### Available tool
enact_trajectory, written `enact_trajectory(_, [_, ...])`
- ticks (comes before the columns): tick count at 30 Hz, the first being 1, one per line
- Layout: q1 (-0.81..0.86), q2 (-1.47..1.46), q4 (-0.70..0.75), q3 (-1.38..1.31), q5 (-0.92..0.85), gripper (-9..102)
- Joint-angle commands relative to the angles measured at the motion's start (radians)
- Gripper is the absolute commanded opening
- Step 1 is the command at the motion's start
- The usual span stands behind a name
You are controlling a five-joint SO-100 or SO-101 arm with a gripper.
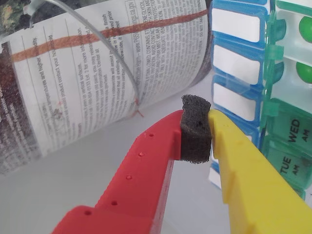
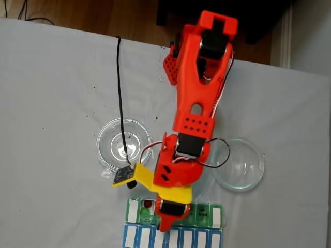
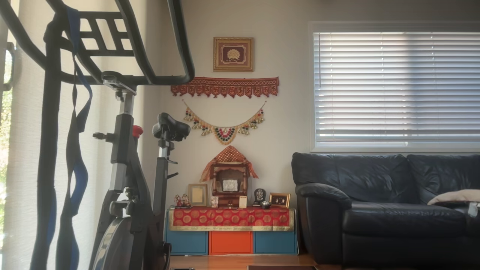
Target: Sort medicines into box.
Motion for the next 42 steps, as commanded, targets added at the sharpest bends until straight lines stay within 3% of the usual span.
enact_trajectory(1, [0.003, 0.005, 0.031, -0.124, -0.032, 1])
enact_trajectory(26, [-0.06, -0.209, 0.324, -0.287, -0.252, 1])
enact_trajectory(42, [-0.077, -0.298, 0.457, -0.388, -0.227, 1])
